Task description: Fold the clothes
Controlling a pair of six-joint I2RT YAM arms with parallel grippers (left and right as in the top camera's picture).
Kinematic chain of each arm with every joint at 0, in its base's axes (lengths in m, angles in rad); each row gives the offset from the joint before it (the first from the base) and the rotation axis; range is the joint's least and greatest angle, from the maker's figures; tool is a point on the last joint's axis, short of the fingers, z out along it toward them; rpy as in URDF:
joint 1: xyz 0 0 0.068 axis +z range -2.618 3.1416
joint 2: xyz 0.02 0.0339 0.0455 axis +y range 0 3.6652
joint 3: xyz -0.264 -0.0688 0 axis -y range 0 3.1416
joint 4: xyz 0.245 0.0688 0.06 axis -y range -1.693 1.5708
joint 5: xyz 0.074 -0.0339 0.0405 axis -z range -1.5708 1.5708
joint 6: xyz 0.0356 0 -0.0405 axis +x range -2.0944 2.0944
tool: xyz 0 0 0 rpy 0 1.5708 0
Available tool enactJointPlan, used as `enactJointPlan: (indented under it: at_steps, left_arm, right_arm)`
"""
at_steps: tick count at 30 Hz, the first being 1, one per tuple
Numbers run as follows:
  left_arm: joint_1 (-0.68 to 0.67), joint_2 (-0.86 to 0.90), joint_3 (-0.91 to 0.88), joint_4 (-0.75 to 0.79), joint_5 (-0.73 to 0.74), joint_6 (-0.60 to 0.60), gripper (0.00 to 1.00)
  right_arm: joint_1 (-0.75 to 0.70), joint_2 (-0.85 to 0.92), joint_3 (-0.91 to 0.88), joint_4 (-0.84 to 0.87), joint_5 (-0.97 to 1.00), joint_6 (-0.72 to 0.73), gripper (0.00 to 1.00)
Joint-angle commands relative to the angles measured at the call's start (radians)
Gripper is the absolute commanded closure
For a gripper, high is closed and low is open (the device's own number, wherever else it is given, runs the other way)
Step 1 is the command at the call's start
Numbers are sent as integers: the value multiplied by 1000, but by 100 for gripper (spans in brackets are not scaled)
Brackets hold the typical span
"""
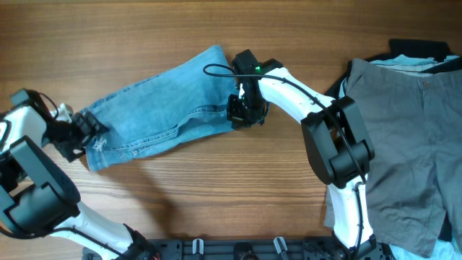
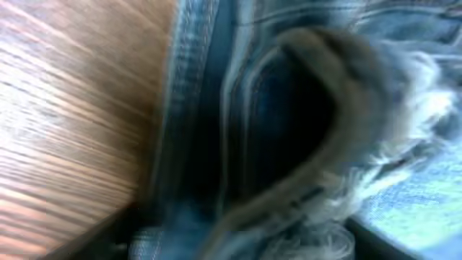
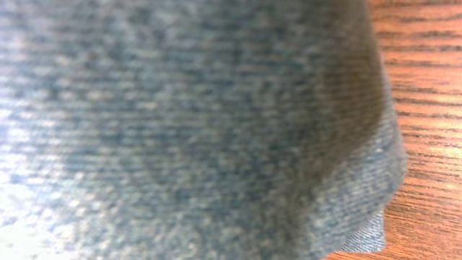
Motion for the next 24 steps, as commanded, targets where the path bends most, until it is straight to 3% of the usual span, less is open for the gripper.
enactJointPlan:
  at_steps: [1, 4, 8, 12, 15, 20, 24]
  left_arm:
    - [-2, 17, -76, 78, 14, 10, 52]
    - [0, 14, -68, 81, 23, 10, 96]
    - [13, -1, 43, -55, -7, 2, 96]
    - [13, -11, 279, -280, -23, 3, 96]
    - [-1, -12, 404, -367, -23, 3, 96]
    - [-36, -12, 428, -388, -22, 3, 96]
    - [-58, -38, 489, -441, -3, 3, 96]
  right_arm:
    - [-11, -68, 29, -12, 48, -75, 96]
    - [-13, -171, 29, -11, 48, -121, 96]
    - [-11, -295, 29, 50, 43, -214, 96]
    - [29, -292, 12, 170, 22, -264, 96]
    - [75, -230, -19, 281, -34, -265, 96]
    - [133, -40, -19, 420, -162, -259, 96]
    - [155, 91, -18, 406, -198, -75, 96]
